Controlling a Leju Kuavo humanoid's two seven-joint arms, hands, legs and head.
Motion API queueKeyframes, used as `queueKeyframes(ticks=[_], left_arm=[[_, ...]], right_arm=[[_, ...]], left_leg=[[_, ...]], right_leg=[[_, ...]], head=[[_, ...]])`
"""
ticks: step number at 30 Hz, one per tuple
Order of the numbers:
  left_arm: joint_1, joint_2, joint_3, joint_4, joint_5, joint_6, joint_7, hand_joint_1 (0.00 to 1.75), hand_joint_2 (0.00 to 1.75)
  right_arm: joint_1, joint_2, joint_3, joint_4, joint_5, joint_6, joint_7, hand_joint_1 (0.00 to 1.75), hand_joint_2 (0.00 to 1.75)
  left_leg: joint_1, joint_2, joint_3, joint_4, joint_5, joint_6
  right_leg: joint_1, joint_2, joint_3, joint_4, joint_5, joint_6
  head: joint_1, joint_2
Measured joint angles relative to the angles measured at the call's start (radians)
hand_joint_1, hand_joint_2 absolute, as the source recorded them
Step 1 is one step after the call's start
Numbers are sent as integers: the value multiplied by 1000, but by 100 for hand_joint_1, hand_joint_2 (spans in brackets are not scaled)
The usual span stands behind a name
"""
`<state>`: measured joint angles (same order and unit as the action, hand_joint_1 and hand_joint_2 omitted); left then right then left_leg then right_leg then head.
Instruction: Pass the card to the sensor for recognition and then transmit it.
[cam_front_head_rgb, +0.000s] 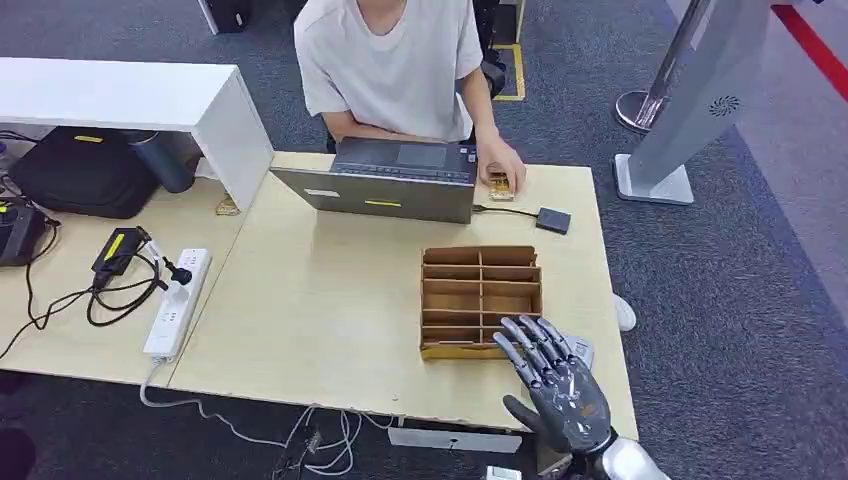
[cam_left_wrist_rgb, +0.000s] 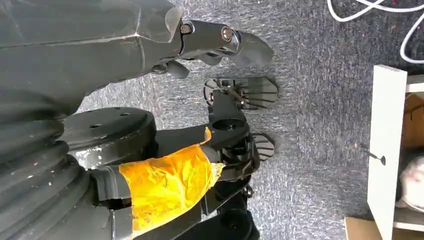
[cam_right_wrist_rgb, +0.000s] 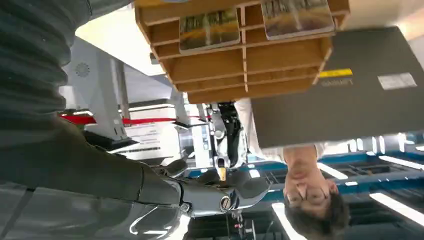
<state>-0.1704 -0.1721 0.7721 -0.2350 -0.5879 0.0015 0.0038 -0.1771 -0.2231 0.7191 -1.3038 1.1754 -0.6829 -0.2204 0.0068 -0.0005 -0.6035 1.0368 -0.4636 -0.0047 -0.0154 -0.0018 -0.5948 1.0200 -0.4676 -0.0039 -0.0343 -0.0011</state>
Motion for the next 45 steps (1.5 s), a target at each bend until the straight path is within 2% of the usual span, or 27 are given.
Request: queueKeyframes(ticks=[8, 17, 32, 45], left_arm=[[-9, -8, -3, 0, -14, 2, 12, 0, 175], [-11, -13, -10, 0, -26, -7, 21, 0, 175], [-17, -13, -24, 0, -37, -12, 26, 0, 175], [-19, -14, -26, 0, -36, -14, 27, 0, 175]], right_arm=[[-46, 74, 13, 156, 64, -4, 50, 0, 175], [-106, 120, -7, 274, 94, -6, 72, 0, 175], [-168, 148, -58, 363, 91, -9, 91, 0, 175], [-180, 162, -71, 396, 71, -10, 71, 0, 175]], left_leg=[[0, 0, 0, 0, 0, 0], [0, 0, 0, 0, 0, 0], [0, 0, 0, 0, 0, 0], [0, 0, 0, 0, 0, 0]], right_leg=[[0, 0, 0, 0, 0, 0], [0, 0, 0, 0, 0, 0], [0, 0, 0, 0, 0, 0], [0, 0, 0, 0, 0, 0]], head=[[0, 0], [0, 0], [0, 0], [0, 0]])
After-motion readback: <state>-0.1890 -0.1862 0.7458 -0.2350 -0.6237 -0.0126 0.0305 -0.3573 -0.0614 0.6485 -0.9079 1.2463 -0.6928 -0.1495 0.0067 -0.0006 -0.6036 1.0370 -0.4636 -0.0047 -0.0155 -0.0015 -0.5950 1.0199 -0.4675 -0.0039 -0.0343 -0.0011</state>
